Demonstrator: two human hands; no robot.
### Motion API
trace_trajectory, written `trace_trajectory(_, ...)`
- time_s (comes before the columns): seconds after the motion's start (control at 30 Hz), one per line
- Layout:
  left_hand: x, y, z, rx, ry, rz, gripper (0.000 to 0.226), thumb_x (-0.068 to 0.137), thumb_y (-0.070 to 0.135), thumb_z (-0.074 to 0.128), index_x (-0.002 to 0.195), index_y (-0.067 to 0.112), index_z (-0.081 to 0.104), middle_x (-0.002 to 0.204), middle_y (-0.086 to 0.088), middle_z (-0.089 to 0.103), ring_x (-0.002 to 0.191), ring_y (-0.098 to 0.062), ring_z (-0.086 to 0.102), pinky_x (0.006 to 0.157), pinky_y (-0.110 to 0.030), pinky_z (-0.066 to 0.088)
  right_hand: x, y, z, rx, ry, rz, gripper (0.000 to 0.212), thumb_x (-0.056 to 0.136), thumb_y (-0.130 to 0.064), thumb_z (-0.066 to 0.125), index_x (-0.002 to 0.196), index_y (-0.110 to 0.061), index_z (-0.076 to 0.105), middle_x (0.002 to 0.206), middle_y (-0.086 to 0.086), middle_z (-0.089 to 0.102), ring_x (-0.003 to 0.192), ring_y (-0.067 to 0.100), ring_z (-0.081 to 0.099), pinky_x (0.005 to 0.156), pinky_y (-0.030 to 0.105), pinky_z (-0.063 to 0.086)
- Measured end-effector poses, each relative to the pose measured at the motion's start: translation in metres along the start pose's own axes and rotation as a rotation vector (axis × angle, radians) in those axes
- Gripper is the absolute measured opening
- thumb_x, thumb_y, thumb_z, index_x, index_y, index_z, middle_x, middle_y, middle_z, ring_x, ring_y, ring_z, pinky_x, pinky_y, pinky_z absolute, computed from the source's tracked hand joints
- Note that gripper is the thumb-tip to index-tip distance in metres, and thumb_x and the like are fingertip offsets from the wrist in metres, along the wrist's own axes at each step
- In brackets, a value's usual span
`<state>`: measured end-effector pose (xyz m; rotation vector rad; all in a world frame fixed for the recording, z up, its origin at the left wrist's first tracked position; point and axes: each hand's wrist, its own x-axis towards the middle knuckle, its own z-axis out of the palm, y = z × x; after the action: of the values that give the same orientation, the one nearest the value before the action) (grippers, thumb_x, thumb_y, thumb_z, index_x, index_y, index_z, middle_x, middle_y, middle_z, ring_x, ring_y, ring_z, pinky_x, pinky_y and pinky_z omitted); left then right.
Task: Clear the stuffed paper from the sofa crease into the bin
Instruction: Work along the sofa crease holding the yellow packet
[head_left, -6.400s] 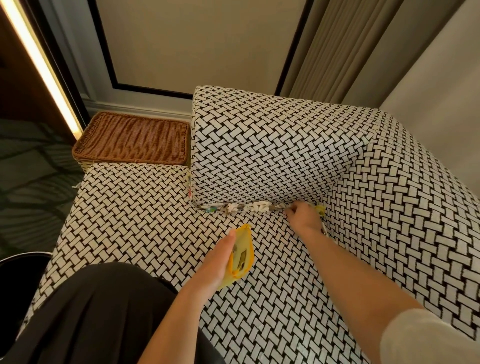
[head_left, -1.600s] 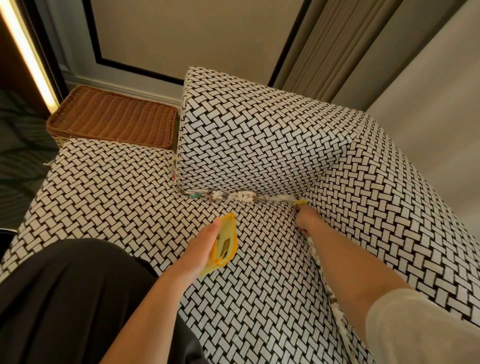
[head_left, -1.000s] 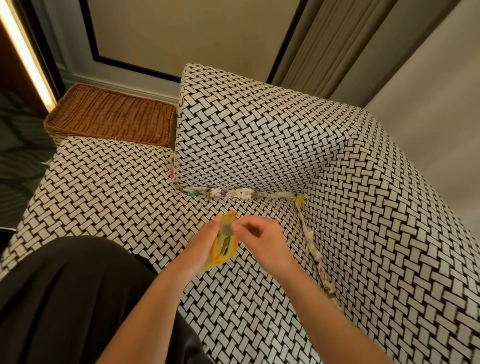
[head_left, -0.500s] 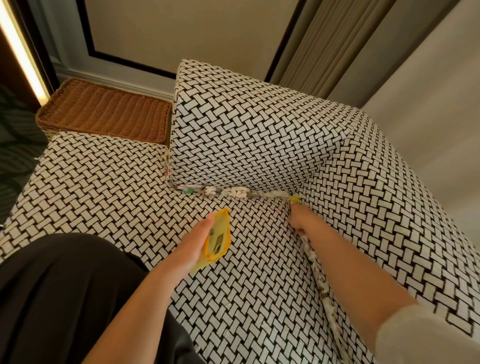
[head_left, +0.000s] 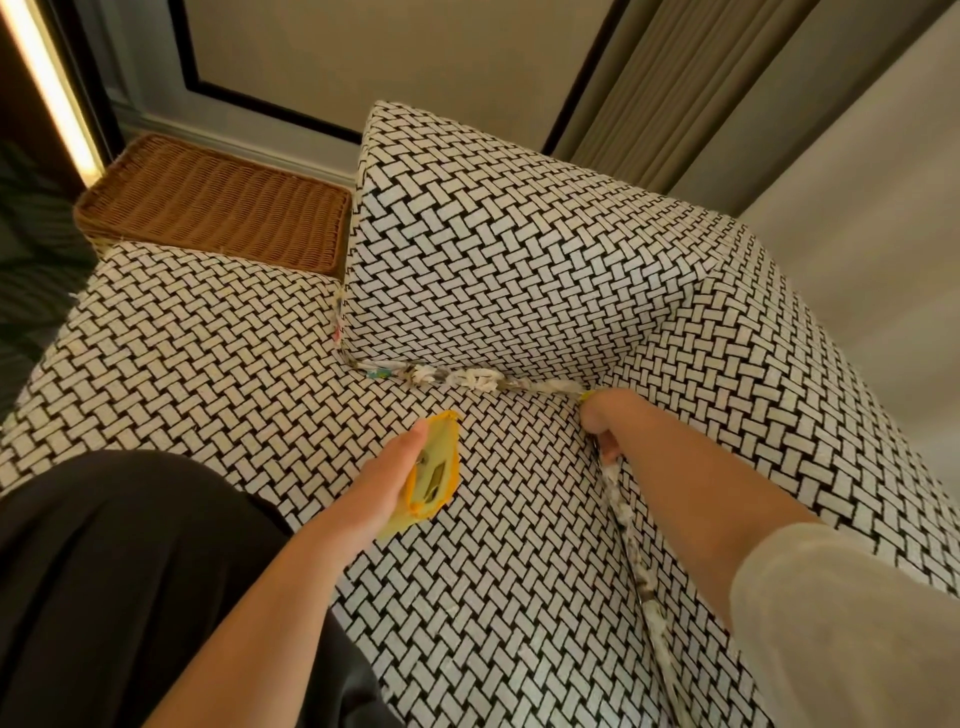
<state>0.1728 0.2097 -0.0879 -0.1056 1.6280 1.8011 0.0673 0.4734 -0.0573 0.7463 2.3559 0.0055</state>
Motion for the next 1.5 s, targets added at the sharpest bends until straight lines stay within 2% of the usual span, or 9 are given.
trace_trajectory(0.13,0.005,-0.005,-0.001,-0.017,-0.009,0.008,0.06,0.072,0.068,0.026,0.108,0.025,0.045,0.111,-0.009,0.057,0.102,-0.022,0.057,0.082,-0.029,0.044,0.008,0.002,0.004,-0.051,-0.033,-0.101,0.042,0.096,-0.009,0.038,0.136,0.002,0.037,0.13,0.018,0.051,0.099,0.025,0.052,0.101,0.038,0.043)
trace_trajectory(0.3,0.005,-0.004,-0.003,-0.04,-0.017,-0.007,0.083,0.064,0.073,0.029,0.126,0.019,0.039,0.114,-0.009,0.056,0.103,-0.02,0.058,0.073,-0.023,0.045,0.016,0.002,0.006,0.106,-0.181,0.048,0.052,0.099,-0.016,0.034,0.143,0.002,0.015,0.118,0.031,0.052,0.078,0.03,0.067,0.082,0.035,0.057)
trace_trajectory(0.63,0.009,-0.007,-0.002,-0.021,0.003,0.014,0.062,0.091,0.058,0.023,0.113,0.007,0.05,0.113,-0.025,0.058,0.106,-0.04,0.057,0.086,-0.036,0.049,0.007,0.013,0.016,0.314,-0.162,-0.016,0.057,0.099,-0.019,0.039,0.146,-0.007,0.009,0.129,0.027,0.046,0.068,0.023,0.065,0.056,0.029,0.058)
trace_trajectory(0.73,0.01,-0.006,-0.002,-0.035,-0.007,-0.005,0.064,0.086,0.063,0.025,0.117,0.012,0.047,0.114,-0.021,0.058,0.108,-0.035,0.057,0.083,-0.031,0.049,0.004,0.018,0.019,0.32,-0.138,-0.041,0.042,0.098,-0.017,0.042,0.136,-0.002,0.03,0.112,0.02,0.054,0.067,0.019,0.064,0.054,0.025,0.057)
trace_trajectory(0.8,0.01,-0.005,-0.002,-0.047,-0.01,-0.013,0.067,0.08,0.068,0.028,0.114,0.013,0.049,0.112,-0.019,0.059,0.106,-0.034,0.059,0.083,-0.032,0.051,-0.001,0.021,0.024,0.246,-0.091,-0.089,0.017,0.098,-0.016,0.042,0.104,-0.003,0.05,0.093,0.011,0.056,0.062,0.013,0.057,0.048,0.02,0.052)
trace_trajectory(0.87,0.009,-0.005,-0.003,-0.051,-0.015,-0.008,0.074,0.073,0.075,0.031,0.11,0.014,0.05,0.107,-0.019,0.06,0.1,-0.032,0.061,0.086,-0.038,0.052,-0.004,0.025,0.032,0.212,0.001,-0.121,0.016,0.096,-0.015,0.042,0.085,-0.01,0.052,0.084,0.006,0.055,0.069,0.014,0.055,0.061,0.021,0.05)
trace_trajectory(1.03,0.008,-0.005,-0.003,-0.036,-0.014,0.013,0.079,0.066,0.072,0.031,0.112,0.01,0.05,0.105,-0.019,0.06,0.097,-0.033,0.062,0.089,-0.042,0.051,-0.002,0.036,0.058,0.185,0.155,-0.094,0.029,0.096,-0.01,0.038,0.117,0.001,0.055,0.111,0.011,0.058,0.098,0.024,0.057,0.084,0.029,0.047)
trace_trajectory(1.17,0.01,-0.005,0.0,-0.019,-0.005,0.011,0.076,0.073,0.068,0.029,0.116,0.008,0.048,0.104,-0.018,0.06,0.087,-0.025,0.061,0.079,-0.032,0.052,0.001,0.04,0.078,0.196,0.276,-0.041,0.019,0.09,-0.003,0.045,0.107,0.0,0.053,0.084,0.004,0.052,0.066,0.013,0.049,0.055,0.026,0.046)
trace_trajectory(1.5,0.003,-0.001,-0.002,0.005,0.059,0.04,0.1,0.057,0.084,0.035,0.124,0.011,0.047,0.121,-0.017,0.056,0.113,-0.032,0.055,0.099,-0.046,0.043,-0.003,0.03,0.092,0.208,0.365,-0.036,0.028,0.095,-0.011,0.034,0.11,-0.003,0.056,0.111,0.015,0.056,0.091,0.025,0.049,0.071,0.03,0.044)
